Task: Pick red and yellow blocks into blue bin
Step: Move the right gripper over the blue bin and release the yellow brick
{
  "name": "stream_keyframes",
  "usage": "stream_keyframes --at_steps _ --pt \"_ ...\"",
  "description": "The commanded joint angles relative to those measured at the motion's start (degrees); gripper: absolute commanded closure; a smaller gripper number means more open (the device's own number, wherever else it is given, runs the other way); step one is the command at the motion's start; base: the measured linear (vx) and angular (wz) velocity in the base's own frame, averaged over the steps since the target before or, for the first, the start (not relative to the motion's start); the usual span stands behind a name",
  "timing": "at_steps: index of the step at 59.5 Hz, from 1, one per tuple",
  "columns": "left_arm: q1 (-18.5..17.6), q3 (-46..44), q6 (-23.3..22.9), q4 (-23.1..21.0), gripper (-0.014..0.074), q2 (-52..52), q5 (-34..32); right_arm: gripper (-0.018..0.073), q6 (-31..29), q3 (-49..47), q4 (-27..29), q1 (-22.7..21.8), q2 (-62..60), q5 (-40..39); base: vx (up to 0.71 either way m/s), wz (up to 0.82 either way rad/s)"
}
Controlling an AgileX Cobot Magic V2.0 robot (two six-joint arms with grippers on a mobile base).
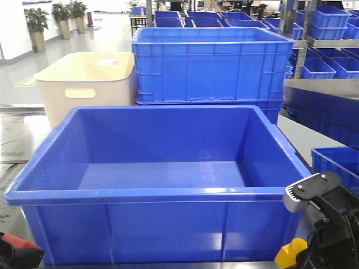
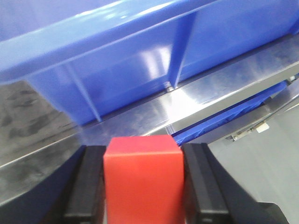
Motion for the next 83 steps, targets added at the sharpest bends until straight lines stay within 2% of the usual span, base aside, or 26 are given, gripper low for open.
stream_keyframes --at_steps 1,48,57,63,69,76,83 --pt "-0.27 -1.41 -0.14 -0.68 0.0362 -0.91 -3.69 0.0315 -0.55 -1.54 0.35 -0.16 -1.41 -1.95 0.01 0.1" --pt "-0.27 -1.41 -0.14 -0.68 0.0362 -0.91 -3.69 0.0315 -0.22 -1.54 0.9 -0.16 -1.41 -2.37 0.0 0.02" --pt "-0.27 -1.41 -0.14 -0.68 0.0362 -0.91 -3.69 0.0315 -0.34 -2.6 4.76 -0.16 -1.41 0.1 0.0 0.0" --pt "-0.27 -1.41 -0.14 -0.68 0.0362 -0.91 -3.69 0.0315 -0.65 -7.91 7.89 -0.16 -1.41 4.87 0.0 0.0" --pt "-0.27 -1.41 -0.14 -0.68 0.0362 -0.91 -3.69 0.0315 -2.58 -14.17 11.53 -0.16 -1.41 6.37 0.0 0.0" --pt "-0.27 -1.41 -0.14 -0.68 0.0362 -0.91 -3.69 0.0315 -7.41 -20.5 15.99 -0.16 -1.41 2.74 0.0 0.0" --pt "-0.27 -1.41 -0.14 -0.68 0.0362 -0.91 -3.69 0.0315 -10.89 -25.45 18.7 -0.16 -0.14 -4.13 0.0 0.0"
